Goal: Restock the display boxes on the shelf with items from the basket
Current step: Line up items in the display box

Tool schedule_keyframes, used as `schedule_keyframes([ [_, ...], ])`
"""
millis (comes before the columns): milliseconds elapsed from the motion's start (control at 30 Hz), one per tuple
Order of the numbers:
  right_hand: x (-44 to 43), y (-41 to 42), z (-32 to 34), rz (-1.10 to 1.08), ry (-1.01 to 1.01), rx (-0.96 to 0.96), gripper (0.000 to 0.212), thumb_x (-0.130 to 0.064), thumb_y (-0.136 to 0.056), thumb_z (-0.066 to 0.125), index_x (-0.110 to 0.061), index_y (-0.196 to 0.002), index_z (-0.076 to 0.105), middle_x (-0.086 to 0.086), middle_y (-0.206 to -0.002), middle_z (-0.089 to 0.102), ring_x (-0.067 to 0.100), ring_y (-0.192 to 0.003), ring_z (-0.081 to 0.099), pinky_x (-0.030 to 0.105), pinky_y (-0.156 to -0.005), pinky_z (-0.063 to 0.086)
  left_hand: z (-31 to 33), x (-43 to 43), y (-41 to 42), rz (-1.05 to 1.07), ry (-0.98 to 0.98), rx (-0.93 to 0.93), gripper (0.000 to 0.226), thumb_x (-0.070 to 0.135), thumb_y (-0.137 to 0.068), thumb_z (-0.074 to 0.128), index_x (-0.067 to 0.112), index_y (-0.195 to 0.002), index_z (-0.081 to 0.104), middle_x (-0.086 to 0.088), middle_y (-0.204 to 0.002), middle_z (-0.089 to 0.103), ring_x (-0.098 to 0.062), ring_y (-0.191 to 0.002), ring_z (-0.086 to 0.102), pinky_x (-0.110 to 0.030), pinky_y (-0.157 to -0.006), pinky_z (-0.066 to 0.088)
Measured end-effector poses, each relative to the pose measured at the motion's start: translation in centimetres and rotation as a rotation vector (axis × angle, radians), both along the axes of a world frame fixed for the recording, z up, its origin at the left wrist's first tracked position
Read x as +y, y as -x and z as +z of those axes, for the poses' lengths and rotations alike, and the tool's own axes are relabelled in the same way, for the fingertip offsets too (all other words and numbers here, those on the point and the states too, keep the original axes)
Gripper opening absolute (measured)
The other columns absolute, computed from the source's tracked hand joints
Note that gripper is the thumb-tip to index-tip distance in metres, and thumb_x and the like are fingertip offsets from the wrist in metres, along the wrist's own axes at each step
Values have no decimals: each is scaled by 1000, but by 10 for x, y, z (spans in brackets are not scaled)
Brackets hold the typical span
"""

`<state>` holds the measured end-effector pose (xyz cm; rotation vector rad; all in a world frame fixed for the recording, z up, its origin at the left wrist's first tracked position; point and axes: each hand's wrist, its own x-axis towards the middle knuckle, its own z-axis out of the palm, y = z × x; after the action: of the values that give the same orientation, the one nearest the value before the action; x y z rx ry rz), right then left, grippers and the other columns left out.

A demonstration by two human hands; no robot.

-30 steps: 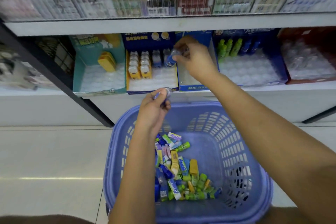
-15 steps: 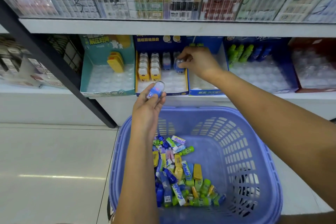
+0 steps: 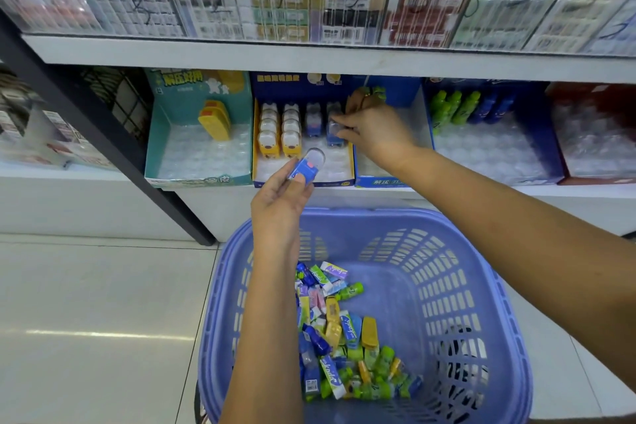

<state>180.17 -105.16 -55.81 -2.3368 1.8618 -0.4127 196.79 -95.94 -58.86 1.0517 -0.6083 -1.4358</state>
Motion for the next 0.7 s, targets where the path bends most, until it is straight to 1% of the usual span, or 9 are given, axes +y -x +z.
schedule_keyframes([
  [67,11,-2,-2,2,20,-74,41,-27,-93,56,-15,-132,54,13,-126,48,25,-109,50,26,-88,37,0,0,2,11,14,16,30,2,-94,52,8,-123,59,-2,-101,70,-15,-102,66,-19,-84,54],
  [133,31,-8,-6,-11,76,-378,35,-26,-94,55,-14,-126,59,4,-109,54,10,-86,51,18,-78,36,1,0,5,24,32,9,27,4,-95,53,11,-120,60,-5,-102,67,-16,-103,64,-19,-85,54],
  [200,49,-18,-5,-22,38,-688,23,-25,-95,53,-19,-113,66,-9,-93,59,1,-72,52,18,-71,40,2,0,9,23,62,-17,26,5,-94,54,14,-117,61,-8,-105,65,-17,-103,64,-19,-85,53],
  [267,57,-27,0,0,-77,-913,16,-22,-92,58,-25,-105,66,-9,-93,63,4,-72,59,19,-69,49,4,-1,11,7,100,-43,26,6,-93,55,18,-115,62,-6,-109,66,-17,-105,64,-20,-84,52],
  [333,56,-30,8,17,-145,-1003,19,-16,-88,64,-21,-105,65,-5,-94,64,7,-76,62,18,-74,53,7,-3,9,-7,138,-50,26,6,-93,57,22,-112,63,-4,-112,67,-15,-106,64,-21,-84,52],
  [433,46,-30,16,13,-188,-973,18,-11,-84,68,-17,-101,63,-4,-89,64,8,-77,62,17,-75,54,11,-5,4,-10,157,-171,32,7,-93,56,19,-123,57,-5,-120,64,-12,-109,62,-21,-88,51],
  [500,38,-31,19,-13,-107,-903,19,-11,-81,71,-17,-96,62,-8,-86,62,6,-77,60,15,-73,52,9,-7,3,-31,183,-488,41,12,-95,53,16,-135,47,-4,-130,57,-10,-116,56,-16,-94,45],
  [600,21,-29,20,-13,64,-665,16,-13,-83,69,-15,-97,62,-4,-88,64,7,-78,58,15,-72,48,2,-7,7,-176,252,-1053,43,18,-98,46,11,-141,42,-5,-144,45,-16,-133,39,-25,-110,24],
  [700,3,-27,13,-34,47,-443,19,-13,-86,66,-9,-104,63,6,-99,66,14,-85,57,22,-76,45,-7,-4,11,-342,293,-1332,40,14,-100,38,7,-140,43,-8,-148,39,-20,-140,27,-28,-116,2],
])
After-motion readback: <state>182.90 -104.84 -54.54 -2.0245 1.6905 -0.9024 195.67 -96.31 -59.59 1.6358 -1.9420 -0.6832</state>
